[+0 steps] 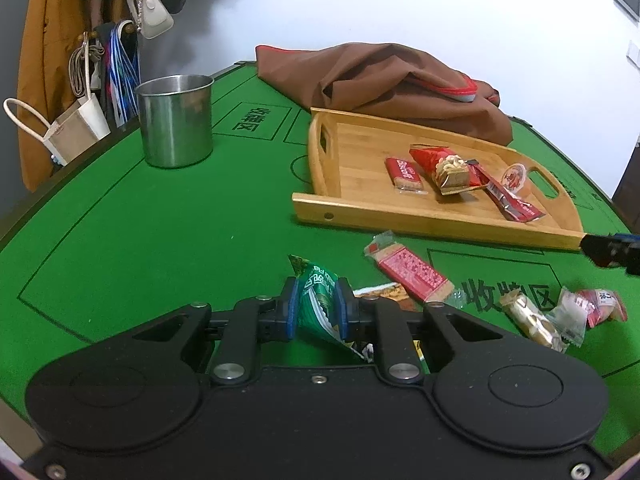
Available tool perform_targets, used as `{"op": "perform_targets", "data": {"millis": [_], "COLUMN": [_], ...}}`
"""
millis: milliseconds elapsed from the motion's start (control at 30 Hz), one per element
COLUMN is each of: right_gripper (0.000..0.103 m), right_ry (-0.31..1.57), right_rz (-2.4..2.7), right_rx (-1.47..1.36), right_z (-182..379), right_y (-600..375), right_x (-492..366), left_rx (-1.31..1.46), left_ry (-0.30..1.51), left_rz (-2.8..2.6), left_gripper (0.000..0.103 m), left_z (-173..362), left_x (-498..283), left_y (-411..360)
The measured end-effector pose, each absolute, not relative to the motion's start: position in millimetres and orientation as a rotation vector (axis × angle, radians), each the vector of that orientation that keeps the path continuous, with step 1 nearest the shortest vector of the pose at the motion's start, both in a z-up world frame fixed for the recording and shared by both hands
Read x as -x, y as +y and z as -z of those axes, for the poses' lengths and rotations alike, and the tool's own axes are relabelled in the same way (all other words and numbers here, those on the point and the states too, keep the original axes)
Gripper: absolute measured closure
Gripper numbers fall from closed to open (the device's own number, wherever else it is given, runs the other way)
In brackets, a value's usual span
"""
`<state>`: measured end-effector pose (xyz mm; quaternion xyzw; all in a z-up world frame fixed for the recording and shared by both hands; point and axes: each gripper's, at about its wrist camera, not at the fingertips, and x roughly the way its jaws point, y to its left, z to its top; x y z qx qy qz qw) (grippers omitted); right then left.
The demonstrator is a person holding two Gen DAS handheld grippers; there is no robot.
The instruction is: Organize snacks
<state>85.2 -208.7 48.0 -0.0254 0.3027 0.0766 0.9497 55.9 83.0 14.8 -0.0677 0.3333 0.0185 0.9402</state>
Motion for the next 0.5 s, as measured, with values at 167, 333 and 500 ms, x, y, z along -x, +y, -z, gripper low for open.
{"op": "perform_targets", "data": {"millis": [167, 333, 500], "right_gripper": [0.035, 0.035, 0.035], "right_ry": [0.599, 0.602, 0.602], "right_rz": [-0.14, -0.124, -0.126], "right_rx": [0.032, 0.029, 0.019], "right_z": [-56, -53, -50], "right_y": [-218, -224, -226], "right_x": [-83, -78, -72], "left_rx": [0.13, 0.107, 0.089], "left_ry": [0.682, 0.678, 0.666], "left_rz": [-0.032, -0.028, -0.01], "left_gripper": [0.085, 0.085, 0.085], "left_z": [-18, -19, -20], "left_x": [-57, -54, -50], "left_y": [82, 77, 73]}}
